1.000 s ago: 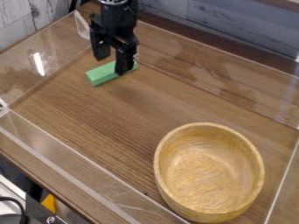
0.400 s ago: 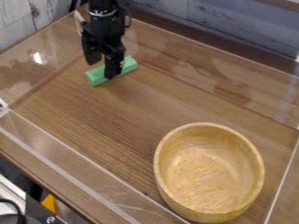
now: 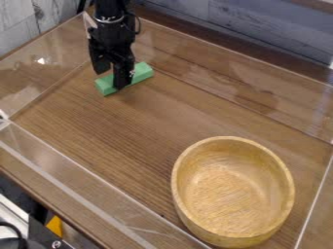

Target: Put the green block in the brown bowl

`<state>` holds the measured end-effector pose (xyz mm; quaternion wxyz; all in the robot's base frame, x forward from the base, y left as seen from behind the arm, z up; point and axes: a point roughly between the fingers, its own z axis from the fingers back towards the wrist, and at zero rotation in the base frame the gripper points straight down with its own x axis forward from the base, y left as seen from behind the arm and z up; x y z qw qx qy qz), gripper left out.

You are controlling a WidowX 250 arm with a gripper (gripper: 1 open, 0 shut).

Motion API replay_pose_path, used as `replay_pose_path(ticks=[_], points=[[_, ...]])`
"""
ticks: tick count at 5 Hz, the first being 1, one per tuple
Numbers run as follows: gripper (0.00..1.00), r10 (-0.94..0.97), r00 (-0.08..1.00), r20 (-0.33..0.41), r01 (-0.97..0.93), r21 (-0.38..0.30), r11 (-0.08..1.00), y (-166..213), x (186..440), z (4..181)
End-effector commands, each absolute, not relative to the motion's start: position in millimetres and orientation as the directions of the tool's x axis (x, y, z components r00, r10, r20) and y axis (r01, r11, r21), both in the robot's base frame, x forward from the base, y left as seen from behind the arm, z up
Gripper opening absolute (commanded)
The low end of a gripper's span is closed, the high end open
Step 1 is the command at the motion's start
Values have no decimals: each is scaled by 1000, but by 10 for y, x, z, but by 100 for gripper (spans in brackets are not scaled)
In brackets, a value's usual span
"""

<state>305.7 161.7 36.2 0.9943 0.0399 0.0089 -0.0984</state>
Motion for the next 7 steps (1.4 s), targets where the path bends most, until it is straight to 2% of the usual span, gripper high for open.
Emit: replay_pose_path(ticks=[1,4,5,7], points=[[100,-193,981,31,188,115,975,1733,3162,518],[100,-206,978,42,201,103,974,1800,3194,468],[0,-209,977,45,203,99,974,1808,3199,457],[0,-196,979,49,190,93,977,1786,3186,457]])
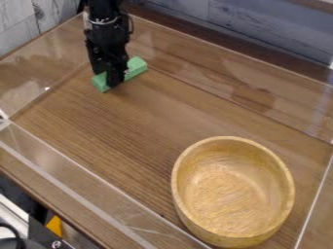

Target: Put the green block in the brown bowl

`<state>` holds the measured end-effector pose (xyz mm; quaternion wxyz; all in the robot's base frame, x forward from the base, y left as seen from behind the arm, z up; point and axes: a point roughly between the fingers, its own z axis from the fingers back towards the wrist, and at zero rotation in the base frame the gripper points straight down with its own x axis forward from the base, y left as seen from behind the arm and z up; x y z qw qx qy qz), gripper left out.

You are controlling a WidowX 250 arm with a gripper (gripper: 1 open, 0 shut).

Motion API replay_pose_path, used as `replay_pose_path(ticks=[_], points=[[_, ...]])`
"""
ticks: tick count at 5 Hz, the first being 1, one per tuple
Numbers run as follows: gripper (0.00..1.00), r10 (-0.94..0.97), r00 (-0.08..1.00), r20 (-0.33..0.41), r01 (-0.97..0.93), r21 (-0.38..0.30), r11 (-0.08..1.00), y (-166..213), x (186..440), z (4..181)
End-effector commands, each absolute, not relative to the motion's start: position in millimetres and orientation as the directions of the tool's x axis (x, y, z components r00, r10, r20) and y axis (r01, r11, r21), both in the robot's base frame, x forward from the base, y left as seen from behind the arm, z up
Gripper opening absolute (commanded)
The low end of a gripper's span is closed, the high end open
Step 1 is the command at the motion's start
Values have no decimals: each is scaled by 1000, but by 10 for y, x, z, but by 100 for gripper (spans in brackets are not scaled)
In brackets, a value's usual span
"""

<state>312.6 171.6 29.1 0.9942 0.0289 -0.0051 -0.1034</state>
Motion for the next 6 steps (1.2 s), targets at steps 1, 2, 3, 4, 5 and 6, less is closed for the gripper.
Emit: replay_pose_path(ticks=[1,2,3,4,5,6], points=[[0,-189,981,51,184,90,979,1773,3178,458],[0,-182,981,61,179,64,982,1745,3176,590],[0,-174,982,69,171,39,984,1729,3177,717],[0,-164,983,80,163,14,987,1715,3174,851],[0,-153,983,97,154,-4,988,1693,3164,976],[0,-149,984,100,150,-8,989,1725,3246,971]])
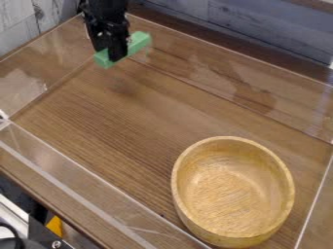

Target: Put the green block in the brown bowl

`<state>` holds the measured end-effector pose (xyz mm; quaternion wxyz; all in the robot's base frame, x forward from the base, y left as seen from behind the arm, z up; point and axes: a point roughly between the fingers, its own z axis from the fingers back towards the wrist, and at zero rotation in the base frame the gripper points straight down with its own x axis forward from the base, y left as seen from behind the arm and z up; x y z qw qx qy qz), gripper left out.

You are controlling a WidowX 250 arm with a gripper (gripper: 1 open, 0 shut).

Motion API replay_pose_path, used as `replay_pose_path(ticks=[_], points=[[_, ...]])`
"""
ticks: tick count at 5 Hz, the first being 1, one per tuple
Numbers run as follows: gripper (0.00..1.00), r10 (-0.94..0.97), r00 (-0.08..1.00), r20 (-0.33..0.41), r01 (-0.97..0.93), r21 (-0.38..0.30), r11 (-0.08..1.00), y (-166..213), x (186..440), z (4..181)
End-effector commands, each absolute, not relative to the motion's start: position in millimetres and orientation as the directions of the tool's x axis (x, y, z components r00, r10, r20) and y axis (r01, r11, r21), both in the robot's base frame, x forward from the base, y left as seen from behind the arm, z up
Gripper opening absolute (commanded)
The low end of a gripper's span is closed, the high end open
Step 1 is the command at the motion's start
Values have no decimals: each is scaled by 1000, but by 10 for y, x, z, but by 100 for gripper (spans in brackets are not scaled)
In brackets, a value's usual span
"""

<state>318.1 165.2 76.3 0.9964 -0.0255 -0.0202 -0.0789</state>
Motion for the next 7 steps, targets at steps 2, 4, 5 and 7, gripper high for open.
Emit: replay_pose_path(ticks=[2,4,5,7], points=[[0,-165,982,90,167,-16,986,1684,3267,940],[0,-181,980,80,184,-23,983,1647,3289,905],[0,-185,980,73,187,-26,982,1658,3322,866],[0,-191,979,68,194,-33,981,1642,3353,847]])
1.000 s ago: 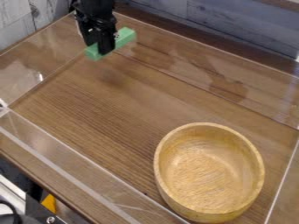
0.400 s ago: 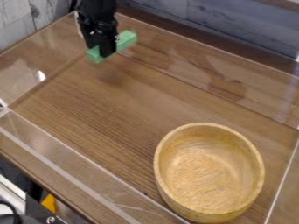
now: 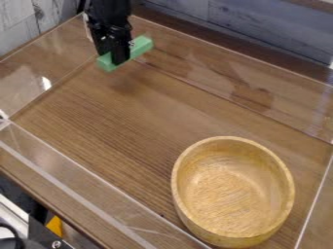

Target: Put the green block in the brown bowl

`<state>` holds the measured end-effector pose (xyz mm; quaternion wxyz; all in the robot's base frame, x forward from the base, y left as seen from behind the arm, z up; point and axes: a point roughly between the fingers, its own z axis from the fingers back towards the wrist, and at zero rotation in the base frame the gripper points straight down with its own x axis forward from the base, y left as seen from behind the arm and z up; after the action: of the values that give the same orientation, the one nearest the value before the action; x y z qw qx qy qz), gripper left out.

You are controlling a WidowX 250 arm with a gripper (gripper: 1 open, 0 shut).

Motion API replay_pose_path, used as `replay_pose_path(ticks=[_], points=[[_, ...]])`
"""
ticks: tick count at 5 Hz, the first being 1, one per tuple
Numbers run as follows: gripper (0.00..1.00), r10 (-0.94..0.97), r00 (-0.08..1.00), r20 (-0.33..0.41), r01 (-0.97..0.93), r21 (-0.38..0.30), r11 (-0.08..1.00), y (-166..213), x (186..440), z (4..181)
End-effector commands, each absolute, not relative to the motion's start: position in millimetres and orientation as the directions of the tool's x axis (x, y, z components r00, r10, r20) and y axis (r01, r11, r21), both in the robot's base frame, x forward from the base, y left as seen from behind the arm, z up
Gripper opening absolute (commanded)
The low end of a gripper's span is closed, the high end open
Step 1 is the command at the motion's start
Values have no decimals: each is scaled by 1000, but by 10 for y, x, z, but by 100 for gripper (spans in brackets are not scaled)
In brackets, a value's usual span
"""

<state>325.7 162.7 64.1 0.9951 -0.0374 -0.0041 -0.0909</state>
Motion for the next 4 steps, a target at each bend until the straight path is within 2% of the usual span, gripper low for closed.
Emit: replay_pose_path(ticks=[1,4], points=[[0,-193,979,66,196,-36,980,1627,3363,849],[0,-202,977,63,206,-46,978,1568,3381,860]])
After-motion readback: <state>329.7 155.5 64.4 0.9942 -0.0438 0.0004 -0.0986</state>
